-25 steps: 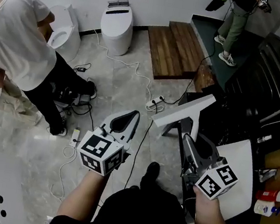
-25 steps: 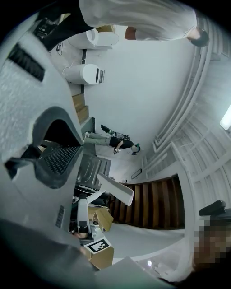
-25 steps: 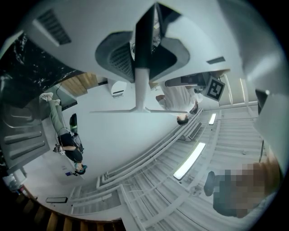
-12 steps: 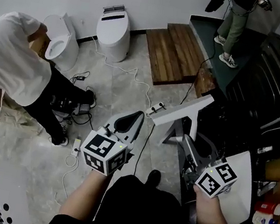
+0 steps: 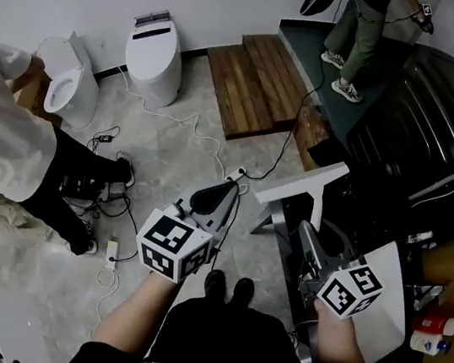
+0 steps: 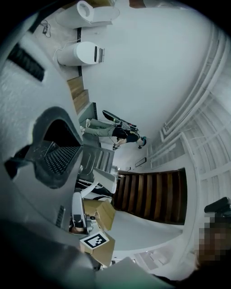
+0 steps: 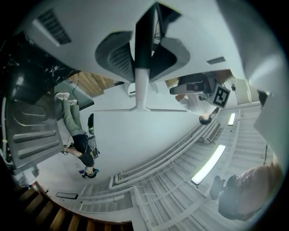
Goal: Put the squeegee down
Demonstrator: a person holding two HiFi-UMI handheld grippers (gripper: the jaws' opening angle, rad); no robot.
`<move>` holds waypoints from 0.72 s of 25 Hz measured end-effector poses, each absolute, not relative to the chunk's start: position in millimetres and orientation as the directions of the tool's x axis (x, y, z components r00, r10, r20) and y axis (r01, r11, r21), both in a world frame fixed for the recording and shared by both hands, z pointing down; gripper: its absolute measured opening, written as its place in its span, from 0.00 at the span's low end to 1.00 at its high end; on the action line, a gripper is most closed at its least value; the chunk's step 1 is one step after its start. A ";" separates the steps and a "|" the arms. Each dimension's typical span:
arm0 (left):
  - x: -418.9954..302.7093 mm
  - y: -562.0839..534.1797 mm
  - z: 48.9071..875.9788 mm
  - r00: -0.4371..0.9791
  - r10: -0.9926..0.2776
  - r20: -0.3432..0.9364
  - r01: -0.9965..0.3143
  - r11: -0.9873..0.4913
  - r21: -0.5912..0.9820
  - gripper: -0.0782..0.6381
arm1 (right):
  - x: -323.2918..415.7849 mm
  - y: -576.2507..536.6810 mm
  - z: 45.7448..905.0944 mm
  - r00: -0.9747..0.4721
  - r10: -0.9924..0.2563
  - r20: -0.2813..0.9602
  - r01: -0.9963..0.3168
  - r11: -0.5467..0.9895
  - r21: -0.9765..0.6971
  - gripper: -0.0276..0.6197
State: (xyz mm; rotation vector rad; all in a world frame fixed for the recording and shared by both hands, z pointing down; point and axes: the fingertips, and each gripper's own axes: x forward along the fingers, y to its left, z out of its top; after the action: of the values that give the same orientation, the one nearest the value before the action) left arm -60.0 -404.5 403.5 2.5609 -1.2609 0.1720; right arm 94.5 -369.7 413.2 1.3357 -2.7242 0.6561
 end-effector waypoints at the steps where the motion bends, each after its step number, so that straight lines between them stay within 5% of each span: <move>1: -58.3 -408.0 405.6 0.621 -0.749 0.230 -0.784 -0.587 0.202 0.12 | 97.2 -373.3 415.8 -0.616 -0.756 0.223 -0.773 0.526 -0.354 0.19; 18: -29.4 -411.7 450.1 0.700 -0.654 0.287 -0.714 -0.649 0.264 0.12 | 152.9 -387.6 524.1 -0.444 -0.763 0.470 -0.891 0.321 -0.321 0.19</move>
State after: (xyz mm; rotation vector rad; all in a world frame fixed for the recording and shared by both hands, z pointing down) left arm -29.4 -411.7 450.1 2.5541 -1.0684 0.2347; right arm 152.9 -387.6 524.1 1.5055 -2.3543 0.8029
